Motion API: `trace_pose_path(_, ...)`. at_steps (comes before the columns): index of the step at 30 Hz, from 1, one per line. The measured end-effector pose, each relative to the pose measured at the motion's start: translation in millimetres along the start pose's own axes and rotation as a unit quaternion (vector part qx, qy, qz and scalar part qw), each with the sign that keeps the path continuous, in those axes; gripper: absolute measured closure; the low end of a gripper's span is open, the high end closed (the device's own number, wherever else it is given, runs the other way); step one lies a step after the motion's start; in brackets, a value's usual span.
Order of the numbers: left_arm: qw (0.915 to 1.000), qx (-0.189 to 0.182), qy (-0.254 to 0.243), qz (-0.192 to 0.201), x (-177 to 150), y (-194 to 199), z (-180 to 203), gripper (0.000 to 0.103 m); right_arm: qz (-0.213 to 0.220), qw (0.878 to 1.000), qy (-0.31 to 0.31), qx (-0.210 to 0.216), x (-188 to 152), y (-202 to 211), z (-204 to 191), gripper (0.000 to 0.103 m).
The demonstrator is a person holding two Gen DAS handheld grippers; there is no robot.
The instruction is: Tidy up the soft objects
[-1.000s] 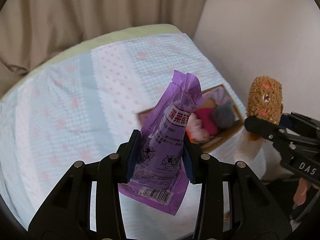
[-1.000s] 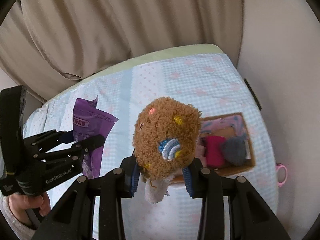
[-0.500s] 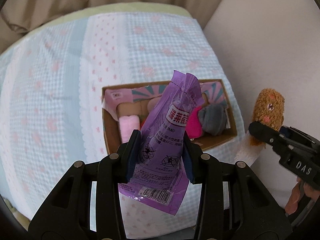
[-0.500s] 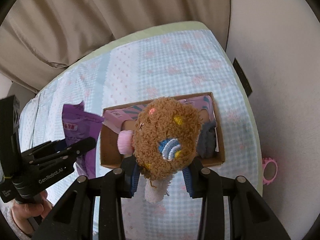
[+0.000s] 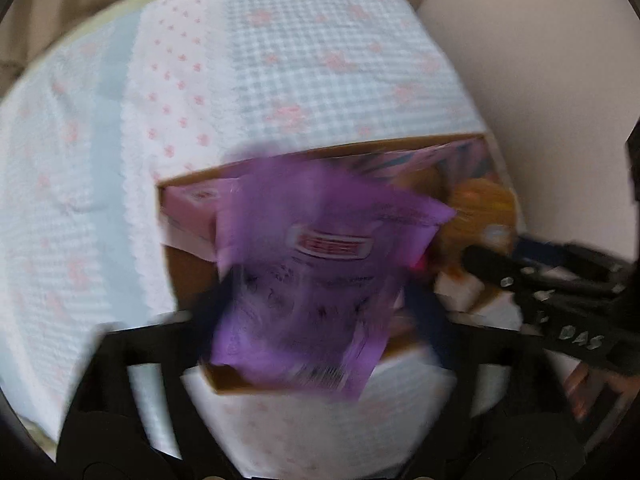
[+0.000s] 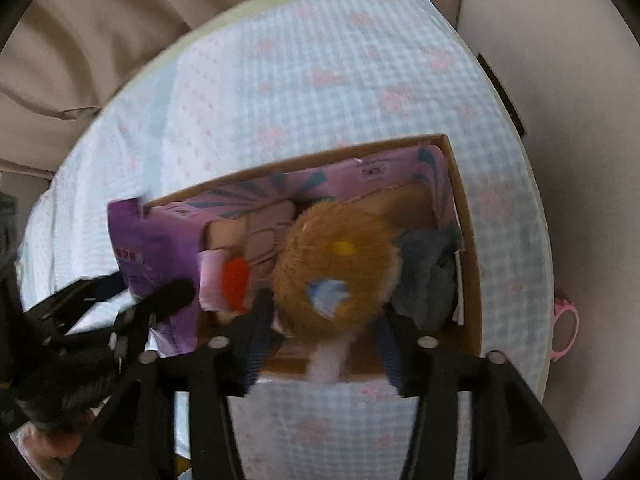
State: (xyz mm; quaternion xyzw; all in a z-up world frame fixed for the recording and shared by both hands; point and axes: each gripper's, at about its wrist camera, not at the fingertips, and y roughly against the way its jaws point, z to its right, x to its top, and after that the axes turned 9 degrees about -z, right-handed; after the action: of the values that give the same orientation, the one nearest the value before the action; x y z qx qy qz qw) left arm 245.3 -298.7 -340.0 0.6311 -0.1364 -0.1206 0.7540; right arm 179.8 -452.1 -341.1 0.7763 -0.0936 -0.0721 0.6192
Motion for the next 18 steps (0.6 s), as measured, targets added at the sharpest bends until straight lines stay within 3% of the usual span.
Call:
trace_pose_path(2,0.9995,0.031,-0.008,0.008,0,-2,0,0.000,-0.002,1.000,-0.007,-0.030,4,-4,3,0.015)
trace_pose_path(4,0.9997,0.023,-0.008,0.006,-1,-3,-5,0.000,0.000,0.999,-0.014,-0.029,5,-6,10,0.003)
trace_pose_path(10,0.9997,0.026,-0.001,-0.006,-5,-5,-15,0.000,0.008,0.999,-0.026,-0.025,2,0,16,0.002)
trace_pose_path(18,0.9993,0.027,0.014,0.021,-21,20,-18,0.000,0.029,0.999,-0.008,-0.020,-5,18,4,0.002)
